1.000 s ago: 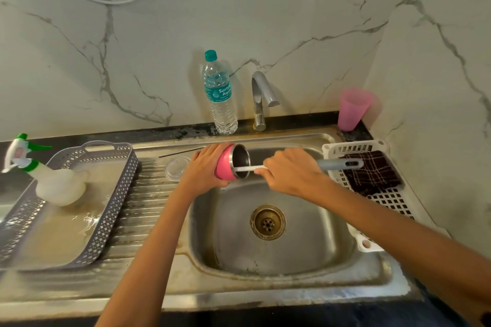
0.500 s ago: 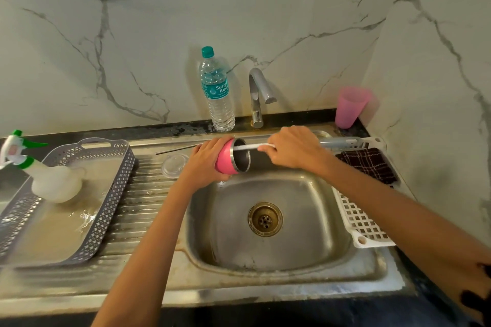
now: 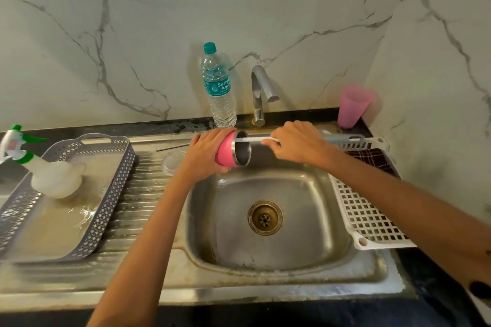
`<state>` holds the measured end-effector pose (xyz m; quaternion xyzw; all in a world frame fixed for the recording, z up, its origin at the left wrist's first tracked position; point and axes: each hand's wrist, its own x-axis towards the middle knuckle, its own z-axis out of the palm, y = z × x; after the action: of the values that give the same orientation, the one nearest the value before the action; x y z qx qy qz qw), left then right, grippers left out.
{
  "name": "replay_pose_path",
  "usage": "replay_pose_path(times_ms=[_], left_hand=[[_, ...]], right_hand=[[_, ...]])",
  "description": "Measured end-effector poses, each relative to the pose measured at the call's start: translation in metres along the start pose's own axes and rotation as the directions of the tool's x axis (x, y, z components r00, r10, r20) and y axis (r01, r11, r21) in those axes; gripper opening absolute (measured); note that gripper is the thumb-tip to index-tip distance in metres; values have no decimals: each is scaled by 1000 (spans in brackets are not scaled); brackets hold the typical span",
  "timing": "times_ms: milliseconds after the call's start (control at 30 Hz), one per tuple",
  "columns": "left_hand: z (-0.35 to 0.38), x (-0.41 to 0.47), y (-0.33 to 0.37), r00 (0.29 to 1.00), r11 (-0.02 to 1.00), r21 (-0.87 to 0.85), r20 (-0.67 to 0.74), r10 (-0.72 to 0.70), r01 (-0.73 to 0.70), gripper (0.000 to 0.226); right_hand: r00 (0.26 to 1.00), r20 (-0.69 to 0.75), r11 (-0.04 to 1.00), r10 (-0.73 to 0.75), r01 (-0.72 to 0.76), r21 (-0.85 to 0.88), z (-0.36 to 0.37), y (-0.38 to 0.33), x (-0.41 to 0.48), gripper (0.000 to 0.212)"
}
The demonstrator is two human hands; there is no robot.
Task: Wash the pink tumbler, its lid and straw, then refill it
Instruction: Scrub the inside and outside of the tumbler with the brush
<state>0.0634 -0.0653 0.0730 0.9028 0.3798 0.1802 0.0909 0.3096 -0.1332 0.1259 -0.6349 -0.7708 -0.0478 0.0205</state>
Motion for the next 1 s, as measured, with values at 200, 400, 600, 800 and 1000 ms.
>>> replay_pose_path(times_ms=[200, 400, 600, 800, 1000], left_hand=[[-3, 1, 0, 999, 999, 16, 18, -32, 32, 94], [6, -11, 3, 999, 998, -31, 7, -48, 48, 95], [6, -15, 1, 1000, 998, 56, -17, -13, 14, 95], [17, -27, -4, 996, 996, 0, 2, -85, 85, 94], [23, -22, 12, 1000, 1000, 14, -12, -21, 21, 94]], right_hand=[[992, 87, 996, -89, 88, 16, 10, -20, -16, 44], [1000, -3, 1000, -22, 22, 0, -9, -2, -6, 51], [987, 160, 993, -10, -9, 117, 25, -18, -26, 44], [993, 101, 998, -62, 59, 34, 5, -19, -31, 45], [988, 151, 984, -29, 1, 181, 12, -35, -29, 47]])
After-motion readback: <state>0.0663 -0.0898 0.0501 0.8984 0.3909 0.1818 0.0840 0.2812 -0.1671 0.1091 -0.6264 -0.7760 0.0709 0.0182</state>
